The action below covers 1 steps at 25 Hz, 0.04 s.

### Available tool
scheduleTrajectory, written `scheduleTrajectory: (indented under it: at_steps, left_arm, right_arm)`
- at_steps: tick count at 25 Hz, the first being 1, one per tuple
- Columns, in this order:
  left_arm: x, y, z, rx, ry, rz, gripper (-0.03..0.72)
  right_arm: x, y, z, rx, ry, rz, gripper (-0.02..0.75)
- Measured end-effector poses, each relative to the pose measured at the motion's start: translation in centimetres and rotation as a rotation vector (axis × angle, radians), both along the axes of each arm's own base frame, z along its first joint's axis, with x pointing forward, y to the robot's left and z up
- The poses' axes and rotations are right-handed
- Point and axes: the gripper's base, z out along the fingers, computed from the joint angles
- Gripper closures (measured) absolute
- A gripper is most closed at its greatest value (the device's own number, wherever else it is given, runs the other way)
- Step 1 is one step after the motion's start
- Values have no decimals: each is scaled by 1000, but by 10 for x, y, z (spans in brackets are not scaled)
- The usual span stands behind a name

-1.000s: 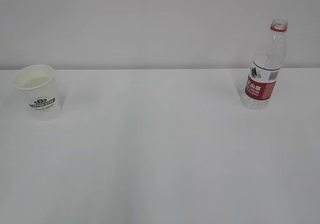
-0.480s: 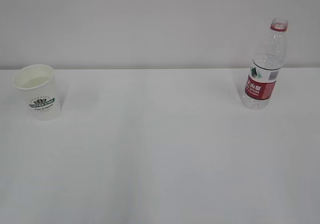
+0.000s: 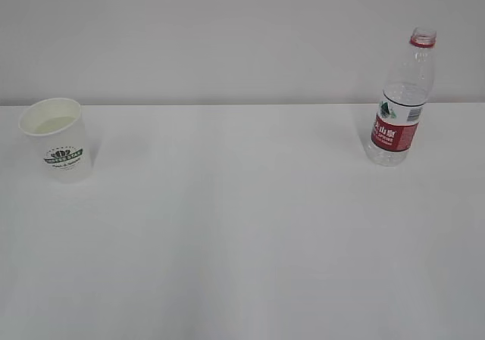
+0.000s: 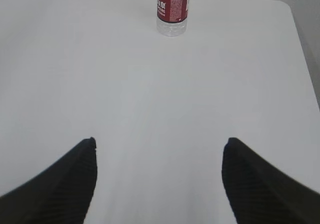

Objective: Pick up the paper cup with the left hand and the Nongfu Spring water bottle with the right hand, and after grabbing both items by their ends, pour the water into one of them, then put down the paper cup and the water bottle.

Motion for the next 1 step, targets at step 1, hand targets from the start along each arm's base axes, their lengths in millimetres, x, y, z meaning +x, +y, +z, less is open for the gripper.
scheduleTrajectory:
  at_steps: [1]
  left_arm:
    - [0, 0, 0, 0, 0, 0, 204]
  right_arm:
    - [0, 0, 0, 0, 0, 0, 150]
